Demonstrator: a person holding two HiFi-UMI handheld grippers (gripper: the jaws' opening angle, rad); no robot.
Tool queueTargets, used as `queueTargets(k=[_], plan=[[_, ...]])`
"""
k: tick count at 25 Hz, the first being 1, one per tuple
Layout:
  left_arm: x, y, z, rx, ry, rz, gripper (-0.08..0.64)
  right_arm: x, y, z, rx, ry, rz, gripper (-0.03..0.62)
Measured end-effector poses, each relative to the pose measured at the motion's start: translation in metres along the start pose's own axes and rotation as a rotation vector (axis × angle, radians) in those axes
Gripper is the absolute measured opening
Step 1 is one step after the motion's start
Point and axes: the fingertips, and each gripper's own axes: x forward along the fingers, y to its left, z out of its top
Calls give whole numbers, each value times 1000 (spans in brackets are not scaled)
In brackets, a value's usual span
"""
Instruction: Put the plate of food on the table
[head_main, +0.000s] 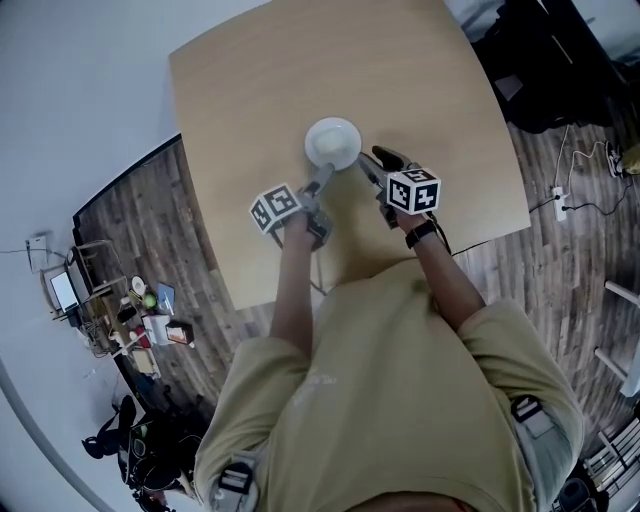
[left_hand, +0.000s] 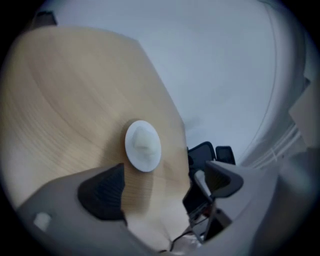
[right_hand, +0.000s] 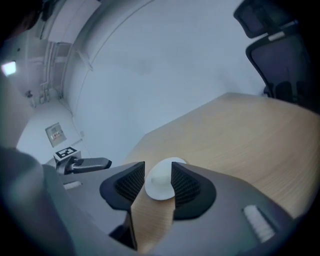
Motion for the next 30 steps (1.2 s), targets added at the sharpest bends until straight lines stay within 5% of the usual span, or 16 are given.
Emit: queueTargets(k=[6, 11, 15, 20, 30], plan=[[-55, -34, 0, 527, -175, 81, 299, -41, 49, 18, -261, -106, -69, 104], [-92, -67, -22, 788, -292, 87, 181, -74, 88, 15, -376, -173, -112, 76], [-121, -75, -38, 1034, -374, 163, 103, -97, 121, 2, -421, -218, -127, 36], [-156, -85, -57, 1124, -484, 182, 3, -135, 147, -9, -497, -281, -157, 5], [-211, -109, -91, 1154, -588, 130, 3, -194, 178, -11, -555, -356, -186, 5]])
